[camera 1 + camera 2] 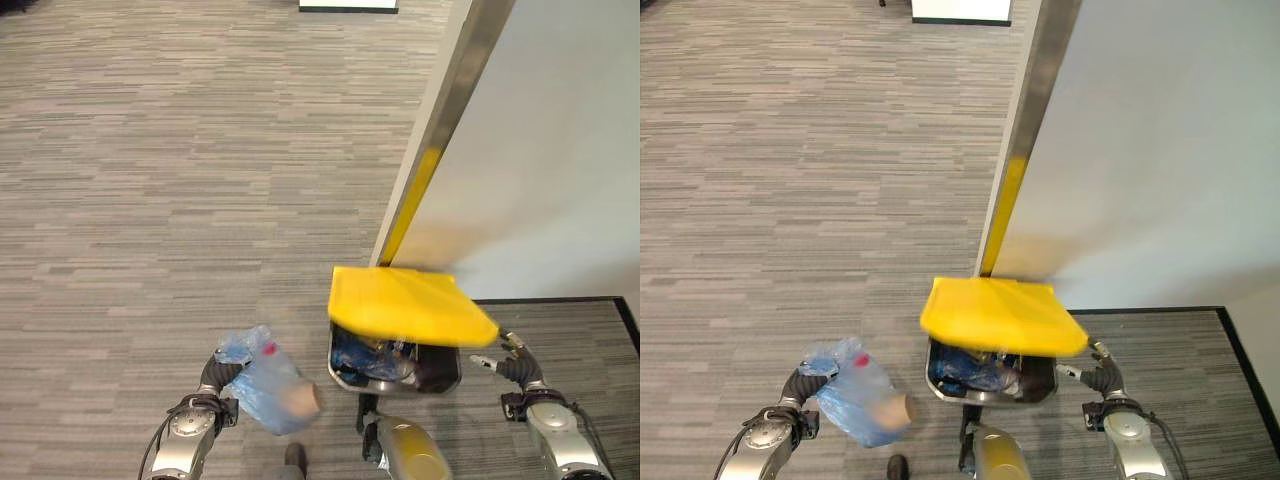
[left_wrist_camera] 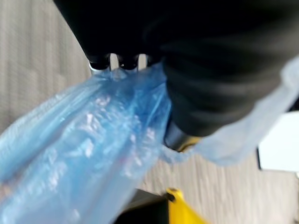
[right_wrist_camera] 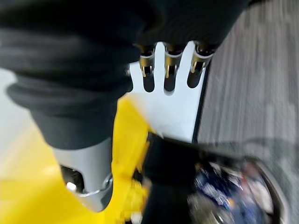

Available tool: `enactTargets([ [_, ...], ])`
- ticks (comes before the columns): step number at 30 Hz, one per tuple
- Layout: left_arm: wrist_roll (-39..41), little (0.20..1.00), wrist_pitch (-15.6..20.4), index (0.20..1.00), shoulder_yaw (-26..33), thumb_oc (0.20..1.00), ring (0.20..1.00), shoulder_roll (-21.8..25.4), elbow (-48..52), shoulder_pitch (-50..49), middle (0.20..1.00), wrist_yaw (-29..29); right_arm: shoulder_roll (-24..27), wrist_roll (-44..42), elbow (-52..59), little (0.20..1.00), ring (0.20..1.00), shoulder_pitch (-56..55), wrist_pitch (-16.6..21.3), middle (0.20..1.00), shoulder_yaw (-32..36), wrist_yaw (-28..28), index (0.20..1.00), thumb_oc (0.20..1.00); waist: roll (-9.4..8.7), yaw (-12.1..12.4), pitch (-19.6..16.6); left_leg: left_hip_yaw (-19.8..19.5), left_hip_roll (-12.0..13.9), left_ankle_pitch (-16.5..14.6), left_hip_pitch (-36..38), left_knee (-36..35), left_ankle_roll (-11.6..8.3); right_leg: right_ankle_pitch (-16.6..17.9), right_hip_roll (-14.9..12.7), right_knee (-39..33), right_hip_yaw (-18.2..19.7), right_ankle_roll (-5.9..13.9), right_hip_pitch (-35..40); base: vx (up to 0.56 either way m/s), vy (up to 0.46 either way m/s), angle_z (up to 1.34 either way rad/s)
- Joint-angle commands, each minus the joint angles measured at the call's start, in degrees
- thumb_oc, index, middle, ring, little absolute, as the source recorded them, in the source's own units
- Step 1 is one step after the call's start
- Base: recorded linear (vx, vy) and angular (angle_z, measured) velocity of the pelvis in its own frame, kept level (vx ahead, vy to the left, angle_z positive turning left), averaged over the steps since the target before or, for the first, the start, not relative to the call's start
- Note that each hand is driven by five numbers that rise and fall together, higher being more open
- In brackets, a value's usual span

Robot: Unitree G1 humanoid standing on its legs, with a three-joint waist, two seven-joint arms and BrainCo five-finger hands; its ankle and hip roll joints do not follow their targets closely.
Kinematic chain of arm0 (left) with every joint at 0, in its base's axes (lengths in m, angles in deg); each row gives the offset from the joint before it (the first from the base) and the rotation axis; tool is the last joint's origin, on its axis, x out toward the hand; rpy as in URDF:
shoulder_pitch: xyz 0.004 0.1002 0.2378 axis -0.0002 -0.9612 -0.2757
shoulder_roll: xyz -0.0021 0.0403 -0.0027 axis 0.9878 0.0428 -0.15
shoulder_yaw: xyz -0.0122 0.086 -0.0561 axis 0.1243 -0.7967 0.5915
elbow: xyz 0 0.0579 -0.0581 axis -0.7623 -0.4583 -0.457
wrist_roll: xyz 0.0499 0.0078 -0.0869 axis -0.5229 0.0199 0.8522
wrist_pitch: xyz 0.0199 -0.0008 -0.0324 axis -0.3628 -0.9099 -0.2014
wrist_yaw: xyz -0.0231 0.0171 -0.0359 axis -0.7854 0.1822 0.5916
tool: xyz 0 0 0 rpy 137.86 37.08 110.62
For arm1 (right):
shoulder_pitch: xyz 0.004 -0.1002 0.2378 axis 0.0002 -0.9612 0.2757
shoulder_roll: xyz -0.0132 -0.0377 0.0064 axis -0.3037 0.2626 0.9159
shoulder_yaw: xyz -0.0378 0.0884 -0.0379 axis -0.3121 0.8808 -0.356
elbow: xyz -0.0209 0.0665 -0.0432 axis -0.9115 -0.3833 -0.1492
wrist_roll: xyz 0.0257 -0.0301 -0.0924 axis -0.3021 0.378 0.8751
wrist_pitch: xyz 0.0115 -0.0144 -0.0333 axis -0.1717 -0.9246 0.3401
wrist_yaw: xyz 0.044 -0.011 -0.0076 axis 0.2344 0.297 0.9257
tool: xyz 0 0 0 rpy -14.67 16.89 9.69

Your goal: Gather garbage on tea table into small bin, then transfer packed bag to large trash can.

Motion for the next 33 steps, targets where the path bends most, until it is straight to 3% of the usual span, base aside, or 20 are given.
enactTargets([
  [1, -0.69, 0.2, 3.21, 0.2, 1.52, 0.2, 0.2, 4.0, 4.39, 0.22, 0.2, -0.13, -2.38, -4.0, -0.51, 1.0, 1.0, -1.12, 1.24, 1.0, -2.44, 0.17, 1.0, 1.0, -1.83, -1.22, -2.74, 2.66, -6.71, -9.81, 5.45, 3.18, 0.17, 6.87, -3.66, -3.95, 8.12, 6.44, -5.33, 0.0, 0.051, -0.11],
  [9, -0.81, 0.2, 3.5, 0.2, 1.53, 0.2, 0.2, 2.55, 5.12, -1.37, 0.2, -0.36, -6.57, -8.72, 1.76, 1.0, 1.0, 0.06, 2.55, 1.0, -0.39, -2.26, 1.0, 1.0, -1.18, -1.79, -2.92, 4.01, -7.48, -10.7, 6.96, -0.12, 1.3, 8.23, -3.39, -4.79, 10.57, 6.9, -6.32, 0.01, 0.05, -0.15],
  [13, -0.54, 0.2, 3.54, 0.2, -0.16, 0.2, 0.2, 3.19, 4.76, 0.34, 0.2, 0.59, -7.73, -11.87, 0.58, 1.0, 1.0, 2.93, 1.83, 1.0, -6.87, 1.88, 1.0, 1.0, -1.72, 0.05, -2.45, 3.21, -7.4, -9.7, 6.16, -0.62, 1.07, 8.99, -3.68, -6.16, 10.13, 7.02, -6.49, -0.01, -0.045, 0.04],
  [17, -0.96, 0.2, 3.76, 0.2, -2.57, 0.2, 0.2, 3.61, 5.15, 2.43, 0.2, 1.1, -8.1, -11.91, 2.23, 1.0, 1.0, 7.39, 1.9, 1.0, -11.21, 2.59, 1.0, 1.0, -1.44, 1.47, -1.52, 2.83, -7.48, -9.47, 5.48, -0.85, 1.01, 9.3, -4.54, -6.5, 8.9, 6.99, -6.81, -0.04, -0.046, 0.14],
  [25, 0.88, 0.2, 5.73, 0.2, -10.27, 0.2, 0.2, 3.86, 7.04, 9.26, 0.2, 1.62, -7.64, -11.0, 2.06, 1.0, 1.0, 25.63, 3.43, 1.0, -18.92, 0.15, 1.0, 1.0, -0.82, 4.44, 1.3, 2.31, -7.83, -9.0, 2.73, 0.33, 1.29, 10.11, -6.06, -6.05, 7.99, 7.18, -8.58, -0.08, -0.032, 0.1],
  [27, 1.4, 0.2, 6.27, 0.2, -12.84, 0.2, 0.2, 4.42, 8.22, 11.08, 0.2, 2.19, -6.9, -10.87, 0.5, 1.0, 1.0, 31.68, 3.25, 1.0, -20.39, -0.75, 1.0, 1.0, -1.03, 5.07, 1.92, 2.33, -8.0, -8.87, 2.02, 0.77, 1.31, 10.36, -6.26, -5.76, 8.0, 7.19, -9.07, -0.1, -0.053, 0.07],
  [28, 2.25, 0.2, 7.03, 0.2, -16.38, 0.2, 0.2, 5.97, 10.92, 12.93, 0.2, 3.53, -4.36, -11.27, -3.17, 1.0, 1.0, 40.44, 2.75, 1.0, -21.52, -1.56, 1.0, 1.0, -1.62, 5.82, 2.58, 2.53, -8.05, -9.07, 1.71, 1.13, 1.36, 10.61, -6.55, -5.26, 7.64, 7.25, -9.6, -0.06, -0.054, 0.1],
  [33, 3.67, 0.2, 7.8, 0.2, -21.61, 0.2, 0.2, 5.78, 13.98, 18.08, 0.2, 4.24, -3.04, -14.61, -9.48, 1.0, 1.0, 49.54, 2.46, 1.0, -21.61, -2.96, 1.0, 1.0, -2.36, 5.99, 3.17, 3.21, -7.83, -9.51, 1.91, 1.27, 1.4, 10.87, -6.76, -4.48, 7.28, 7.34, -10.04, -0.03, -0.021, 0.01],
])
